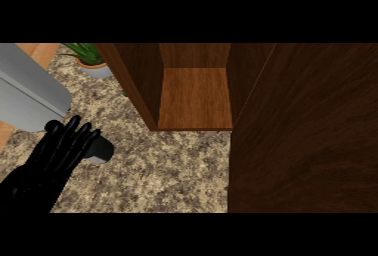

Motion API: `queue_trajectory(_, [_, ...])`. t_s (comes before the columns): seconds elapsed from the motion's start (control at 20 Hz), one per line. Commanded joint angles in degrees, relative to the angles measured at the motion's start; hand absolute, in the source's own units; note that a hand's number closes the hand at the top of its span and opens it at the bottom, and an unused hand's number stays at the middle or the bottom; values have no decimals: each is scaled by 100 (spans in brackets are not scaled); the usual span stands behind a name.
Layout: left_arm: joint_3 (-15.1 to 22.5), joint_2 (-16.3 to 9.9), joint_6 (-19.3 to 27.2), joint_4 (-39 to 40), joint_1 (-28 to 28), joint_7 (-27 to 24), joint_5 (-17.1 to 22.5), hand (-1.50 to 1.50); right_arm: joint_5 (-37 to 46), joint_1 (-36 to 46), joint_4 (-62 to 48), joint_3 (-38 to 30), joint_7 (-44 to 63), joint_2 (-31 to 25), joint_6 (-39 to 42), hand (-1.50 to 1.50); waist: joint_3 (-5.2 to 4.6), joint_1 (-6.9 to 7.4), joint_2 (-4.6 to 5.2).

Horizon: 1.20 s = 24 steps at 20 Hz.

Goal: Pick up the wine, place it into the cabinet and close the cabinet

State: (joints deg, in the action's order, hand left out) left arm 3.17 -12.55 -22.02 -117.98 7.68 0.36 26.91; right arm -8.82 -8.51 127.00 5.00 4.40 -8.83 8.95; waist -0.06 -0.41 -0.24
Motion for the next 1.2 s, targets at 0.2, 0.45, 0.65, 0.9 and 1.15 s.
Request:
queue_trajectory(0.2, [-453,-608,-542,-716,585,784,1568,-150,-706,-319,1365,-38,1287,-179,16,-150,5,39,12])
queue_trajectory(0.45, [-554,-577,121,-1632,684,1475,2038,-150,-878,-422,1415,-248,1352,-238,211,-150,9,42,11])
queue_trajectory(0.65, [-874,-698,1,-1812,926,1667,2553,-150,-668,348,1445,-20,1967,-65,-264,-150,5,78,14])
queue_trajectory(0.9, [-1320,-615,73,-1935,1147,1758,2721,-150,-746,385,1522,-184,2110,-113,-164,-150,5,78,10])
queue_trajectory(1.15, [-1713,-624,114,-1595,834,1827,2844,-150,-807,632,1682,-317,2443,-139,-356,-150,4,62,11])
